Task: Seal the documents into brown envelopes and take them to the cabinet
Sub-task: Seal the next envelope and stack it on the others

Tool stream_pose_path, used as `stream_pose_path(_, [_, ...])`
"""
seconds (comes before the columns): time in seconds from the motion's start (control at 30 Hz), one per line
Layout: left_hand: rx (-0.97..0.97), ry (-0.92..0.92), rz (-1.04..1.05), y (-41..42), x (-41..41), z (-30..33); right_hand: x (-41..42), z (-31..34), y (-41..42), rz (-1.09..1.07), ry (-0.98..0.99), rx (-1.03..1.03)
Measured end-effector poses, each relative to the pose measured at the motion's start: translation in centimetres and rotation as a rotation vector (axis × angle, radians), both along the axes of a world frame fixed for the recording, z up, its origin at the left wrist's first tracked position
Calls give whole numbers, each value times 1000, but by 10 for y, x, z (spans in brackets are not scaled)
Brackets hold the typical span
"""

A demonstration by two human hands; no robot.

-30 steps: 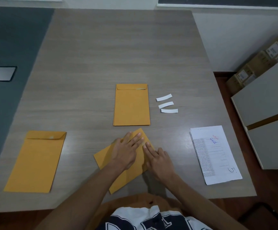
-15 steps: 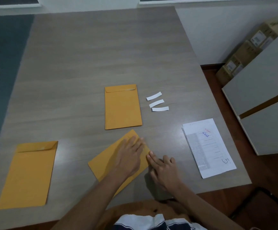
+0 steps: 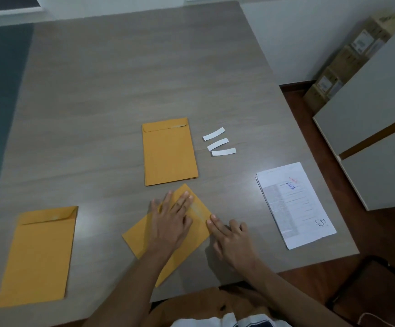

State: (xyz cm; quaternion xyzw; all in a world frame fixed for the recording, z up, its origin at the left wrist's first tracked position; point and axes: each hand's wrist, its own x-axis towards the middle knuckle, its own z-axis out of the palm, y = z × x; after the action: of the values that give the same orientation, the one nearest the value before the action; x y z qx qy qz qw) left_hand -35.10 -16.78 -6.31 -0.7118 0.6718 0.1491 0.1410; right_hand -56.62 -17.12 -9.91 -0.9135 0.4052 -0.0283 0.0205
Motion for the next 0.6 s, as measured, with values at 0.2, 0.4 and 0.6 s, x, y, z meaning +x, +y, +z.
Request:
stream_pose_path(0.2, [11,34,150,-6,-7,-8,1,6,5,-23,15,40])
stream_pose_path(0.4, [-118,148,243,-18,-7,-2,16,27,-7,-125,-52,154])
stream_pose_path(0.6, [-307,550,603,-27,-8,4,37,35,-25,-476,-297,504])
